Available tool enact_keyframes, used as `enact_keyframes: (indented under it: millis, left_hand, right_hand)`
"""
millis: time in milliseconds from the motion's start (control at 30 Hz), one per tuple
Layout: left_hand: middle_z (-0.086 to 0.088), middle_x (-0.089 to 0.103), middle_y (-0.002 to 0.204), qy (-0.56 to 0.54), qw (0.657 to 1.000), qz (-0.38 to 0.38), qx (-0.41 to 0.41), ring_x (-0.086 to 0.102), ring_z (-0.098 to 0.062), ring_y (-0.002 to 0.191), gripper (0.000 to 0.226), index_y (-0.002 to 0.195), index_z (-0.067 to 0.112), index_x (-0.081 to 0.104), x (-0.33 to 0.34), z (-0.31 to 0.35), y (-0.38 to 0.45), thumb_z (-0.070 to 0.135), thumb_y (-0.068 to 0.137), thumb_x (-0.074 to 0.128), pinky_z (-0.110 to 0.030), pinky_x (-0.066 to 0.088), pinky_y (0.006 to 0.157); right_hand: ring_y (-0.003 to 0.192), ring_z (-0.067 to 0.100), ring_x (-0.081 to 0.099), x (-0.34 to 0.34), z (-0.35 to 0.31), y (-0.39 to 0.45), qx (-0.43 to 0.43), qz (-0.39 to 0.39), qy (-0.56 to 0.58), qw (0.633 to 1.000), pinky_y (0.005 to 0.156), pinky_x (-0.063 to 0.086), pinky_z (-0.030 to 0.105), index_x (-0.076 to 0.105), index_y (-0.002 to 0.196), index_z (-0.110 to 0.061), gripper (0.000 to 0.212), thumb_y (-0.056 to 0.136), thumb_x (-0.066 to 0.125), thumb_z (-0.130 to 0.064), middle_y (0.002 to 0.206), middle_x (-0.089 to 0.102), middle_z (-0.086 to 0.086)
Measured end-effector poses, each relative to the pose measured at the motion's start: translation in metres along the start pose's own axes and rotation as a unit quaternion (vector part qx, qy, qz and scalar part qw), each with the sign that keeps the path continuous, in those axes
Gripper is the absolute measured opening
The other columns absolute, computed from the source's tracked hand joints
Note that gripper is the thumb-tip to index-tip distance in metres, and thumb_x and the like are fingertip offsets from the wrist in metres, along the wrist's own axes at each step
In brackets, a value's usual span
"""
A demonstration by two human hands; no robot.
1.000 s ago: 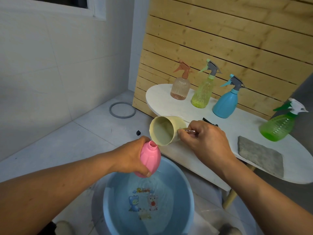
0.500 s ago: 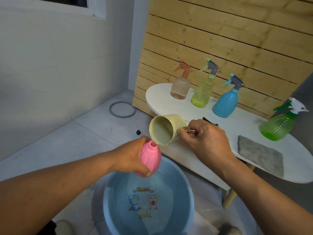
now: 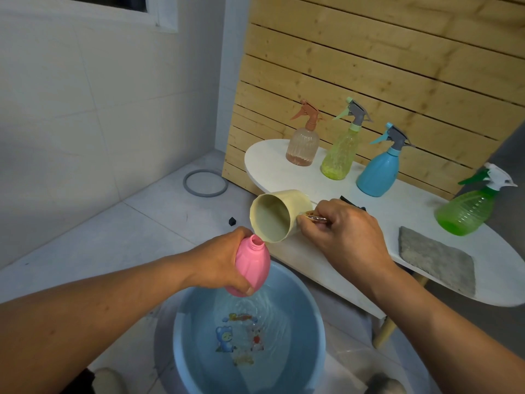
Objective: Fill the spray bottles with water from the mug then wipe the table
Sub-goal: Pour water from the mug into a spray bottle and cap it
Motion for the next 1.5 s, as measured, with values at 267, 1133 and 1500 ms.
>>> enact_keyframes:
  millis: [267,1133,1500]
  left_hand:
    - [0.020,0.053,0.122,0.003,1.000,0.002,0.000,0.057,-0.009,0.111,0.100,0.139,0.038,0.036,0.0000,-0.0011,0.0005,0.038,0.061,0.098,-0.029,0.062,0.084]
    - [0.021,0.054,0.122,0.002,1.000,-0.002,0.002,0.057,-0.010,0.112,0.101,0.138,0.041,0.037,0.0022,-0.0048,0.0026,0.042,0.058,0.098,-0.031,0.062,0.084]
    - [0.020,0.055,0.121,0.002,1.000,-0.002,-0.004,0.058,-0.010,0.111,0.101,0.137,0.042,0.037,0.0021,-0.0069,0.0023,0.043,0.057,0.098,-0.034,0.063,0.084]
  right_hand:
    - [0.058,0.013,0.042,-0.0012,-0.0027,-0.0005,-0.008,0.006,-0.009,1.000,0.049,0.026,0.028,0.035,0.058,-0.027,0.046,0.092,0.061,-0.044,0.060,0.045,-0.005]
    - [0.061,0.018,0.040,-0.0003,-0.0060,-0.0015,-0.047,0.036,-0.052,0.997,0.049,0.021,0.024,0.044,0.062,-0.026,0.038,0.091,0.064,-0.042,0.062,0.044,-0.007]
    - [0.063,0.020,0.043,0.0004,-0.0081,-0.0042,-0.074,0.065,-0.067,0.993,0.052,0.030,0.028,0.052,0.065,-0.022,0.036,0.091,0.061,-0.045,0.064,0.047,-0.006]
Point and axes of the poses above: each hand's wrist, its own y-axis towards the middle knuckle, its own x-axis out of the palm, z = x × y, the point moved 6 cm from there along y, towards the middle knuckle
